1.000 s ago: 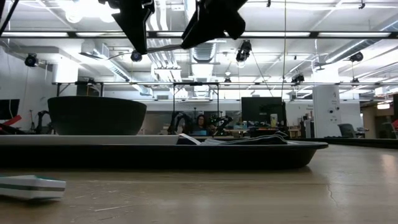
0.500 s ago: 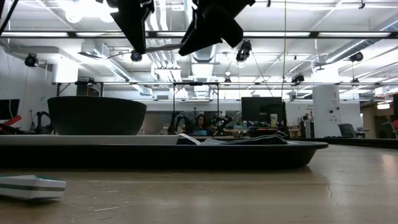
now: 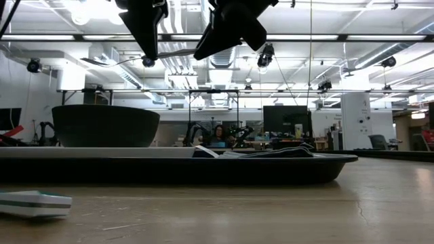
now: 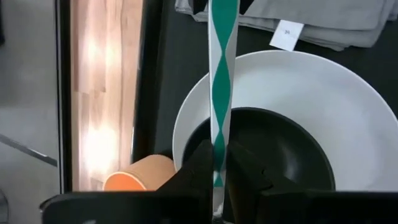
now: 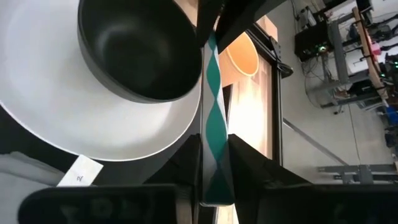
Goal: Set up tray
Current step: Put the green fork on the gray napkin
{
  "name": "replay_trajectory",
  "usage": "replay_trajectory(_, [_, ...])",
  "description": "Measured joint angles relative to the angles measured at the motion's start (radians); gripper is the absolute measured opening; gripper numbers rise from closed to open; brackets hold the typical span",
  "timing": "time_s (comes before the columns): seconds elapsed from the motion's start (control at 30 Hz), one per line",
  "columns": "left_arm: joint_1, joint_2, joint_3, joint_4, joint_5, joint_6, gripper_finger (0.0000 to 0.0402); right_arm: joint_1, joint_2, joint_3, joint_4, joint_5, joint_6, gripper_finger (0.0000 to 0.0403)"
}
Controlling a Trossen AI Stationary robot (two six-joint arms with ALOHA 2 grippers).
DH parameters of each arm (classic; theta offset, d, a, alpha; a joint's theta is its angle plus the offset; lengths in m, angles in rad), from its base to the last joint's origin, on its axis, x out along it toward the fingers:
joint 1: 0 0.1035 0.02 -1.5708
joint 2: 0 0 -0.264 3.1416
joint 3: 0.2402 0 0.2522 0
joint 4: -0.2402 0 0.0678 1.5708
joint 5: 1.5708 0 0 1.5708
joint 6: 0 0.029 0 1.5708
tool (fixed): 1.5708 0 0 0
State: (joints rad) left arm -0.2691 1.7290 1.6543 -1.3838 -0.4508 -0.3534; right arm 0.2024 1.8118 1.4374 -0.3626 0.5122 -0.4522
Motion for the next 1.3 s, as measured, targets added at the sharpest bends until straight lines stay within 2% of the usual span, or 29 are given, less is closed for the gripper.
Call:
replay_trajectory(0.43, [0.002, 0.000, 0.000, -0.009, 0.031, 0.004, 0.0109, 0.002, 0.000, 0.004, -0.011, 0.000, 0.013, 0.0044])
replay_trajectory(0.67, [0.002, -0.023, 0.028, -0.037, 0.028, 0.004, 0.0125, -0.004, -0.002, 0.009, -0.131, 0.011, 0.142, 0.0044])
replay_trajectory(0.73, [-0.001, -0.056, 0.028, -0.031, 0.003, 0.003, 0.0126, -0.008, -0.007, 0.009, -0.171, 0.013, 0.197, 0.0044])
replay_trajectory(0.83, [-0.007, -0.121, 0.026, -0.025, -0.096, 0.000, 0.0126, -0.011, -0.010, 0.009, -0.220, 0.025, 0.256, 0.0044])
replay_trajectory(0.9, [-0.012, -0.168, 0.018, 0.001, -0.162, -0.003, 0.0126, -0.011, -0.010, 0.009, -0.258, 0.074, 0.285, 0.0044])
replay_trajectory(1.0, [-0.020, -0.251, -0.019, 0.097, -0.228, 0.009, 0.0126, -0.013, -0.013, 0.009, -0.330, 0.148, 0.355, 0.0044])
replay_trajectory(1.1, [-0.030, -0.343, -0.100, 0.251, -0.239, 0.092, 0.0126, -0.018, -0.028, 0.009, -0.410, 0.158, 0.465, 0.0044])
replay_trajectory(1.3, [-0.040, -0.531, -0.392, 0.684, -0.226, 0.316, 0.0126, -0.017, -0.080, -0.036, -0.471, 0.196, 0.626, 0.0044])
